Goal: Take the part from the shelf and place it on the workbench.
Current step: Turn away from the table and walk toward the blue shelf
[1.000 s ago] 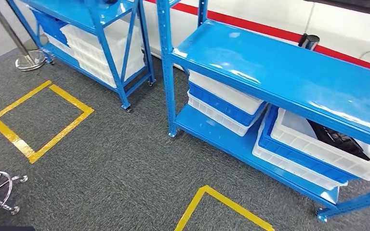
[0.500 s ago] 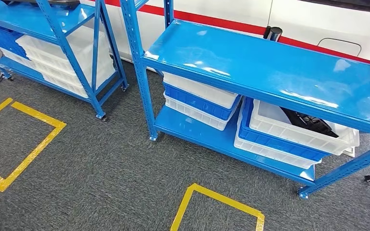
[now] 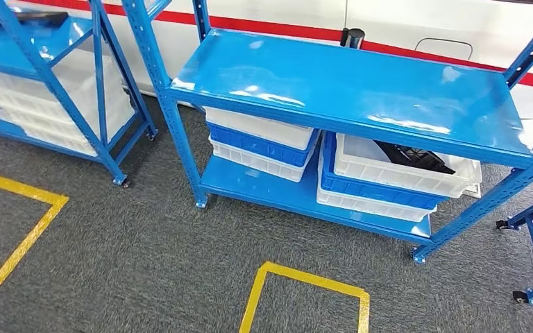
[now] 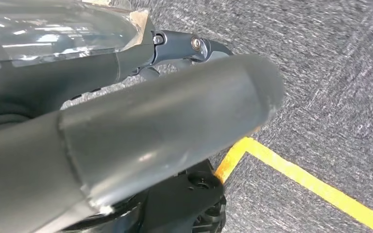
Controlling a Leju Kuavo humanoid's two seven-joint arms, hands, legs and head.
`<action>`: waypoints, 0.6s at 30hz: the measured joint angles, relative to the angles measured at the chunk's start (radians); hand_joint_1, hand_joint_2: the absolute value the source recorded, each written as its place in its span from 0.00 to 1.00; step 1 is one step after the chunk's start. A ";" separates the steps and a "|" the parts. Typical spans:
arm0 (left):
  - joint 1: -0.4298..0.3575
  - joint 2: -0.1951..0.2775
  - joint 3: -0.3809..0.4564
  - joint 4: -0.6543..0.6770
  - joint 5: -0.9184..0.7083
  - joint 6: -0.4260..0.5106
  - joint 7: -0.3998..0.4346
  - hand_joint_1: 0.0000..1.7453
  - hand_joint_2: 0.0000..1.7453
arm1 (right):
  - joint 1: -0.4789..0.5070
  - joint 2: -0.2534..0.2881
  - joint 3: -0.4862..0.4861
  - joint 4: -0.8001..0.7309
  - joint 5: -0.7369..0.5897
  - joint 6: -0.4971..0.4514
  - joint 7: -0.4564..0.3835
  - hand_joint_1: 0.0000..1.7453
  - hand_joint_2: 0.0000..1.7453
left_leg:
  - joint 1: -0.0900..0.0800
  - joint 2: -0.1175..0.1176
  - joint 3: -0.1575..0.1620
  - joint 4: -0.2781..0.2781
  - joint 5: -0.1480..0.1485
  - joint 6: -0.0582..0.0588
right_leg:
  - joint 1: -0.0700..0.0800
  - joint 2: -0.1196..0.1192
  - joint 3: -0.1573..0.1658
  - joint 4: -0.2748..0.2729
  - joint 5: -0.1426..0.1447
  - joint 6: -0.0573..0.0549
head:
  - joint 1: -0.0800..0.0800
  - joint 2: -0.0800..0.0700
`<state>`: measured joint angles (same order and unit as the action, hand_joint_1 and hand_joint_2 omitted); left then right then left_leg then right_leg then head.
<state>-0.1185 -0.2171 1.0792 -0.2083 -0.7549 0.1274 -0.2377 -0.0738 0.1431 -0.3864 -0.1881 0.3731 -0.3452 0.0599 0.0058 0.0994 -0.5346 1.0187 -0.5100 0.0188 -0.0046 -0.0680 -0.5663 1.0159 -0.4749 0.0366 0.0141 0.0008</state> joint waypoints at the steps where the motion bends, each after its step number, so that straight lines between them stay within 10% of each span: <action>1: -0.001 0.000 0.000 0.000 0.000 0.000 0.000 0.00 0.00 | 0.001 0.000 -0.001 0.000 -0.001 0.000 0.000 0.00 0.00 | 0.001 0.006 0.003 -0.001 -0.001 -0.002 | 0.002 0.005 -0.003 0.000 0.000 -0.003 | 0.000 0.000; 3: -0.005 0.000 0.000 0.000 0.000 0.000 0.000 0.00 0.00 | 0.003 0.000 -0.005 0.000 -0.004 -0.002 0.000 0.00 0.00 | 0.005 0.001 0.008 0.006 -0.012 -0.011 | -0.002 0.024 -0.003 -0.002 0.001 -0.015 | -0.001 0.000; 5: -0.002 0.000 0.000 0.000 0.000 0.000 0.000 0.00 0.00 | 0.003 0.001 -0.013 0.000 -0.009 -0.006 0.003 0.00 0.00 | 0.011 -0.054 -0.062 0.151 -0.072 -0.024 | -0.009 0.073 0.004 -0.004 0.004 -0.034 | -0.003 0.000; 7: 0.001 0.002 0.000 0.000 0.000 0.000 0.001 0.00 0.00 | 0.002 0.002 -0.019 0.000 -0.016 -0.013 0.005 0.00 0.00 | 0.015 -0.099 -0.109 0.220 -0.070 -0.027 | -0.011 0.116 0.013 -0.004 0.005 -0.045 | -0.005 0.000; 11: -0.004 0.004 0.000 0.001 -0.008 0.000 0.005 0.00 0.00 | 0.002 0.005 -0.035 0.000 -0.022 -0.034 0.012 0.00 0.00 | 0.015 -0.117 -0.040 0.018 0.030 -0.015 | -0.001 0.133 0.011 -0.001 -0.002 -0.034 | -0.005 0.000; 18: -0.004 0.001 0.000 0.001 -0.019 0.001 0.011 0.00 0.00 | 0.004 0.003 -0.037 0.000 0.001 -0.044 0.037 0.00 0.00 | -0.004 -0.121 -0.039 0.009 0.031 0.002 | 0.002 0.130 0.004 -0.004 -0.005 -0.026 | -0.004 0.000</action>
<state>-0.1224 -0.2158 1.0792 -0.2075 -0.7740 0.1284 -0.2270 -0.0699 0.1464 -0.4231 -0.1881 0.3737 -0.3895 0.0972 0.0019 -0.0213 -0.5737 1.0279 -0.4786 0.0212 -0.0022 0.0623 -0.5624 1.0116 -0.4802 0.0101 0.0099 0.0008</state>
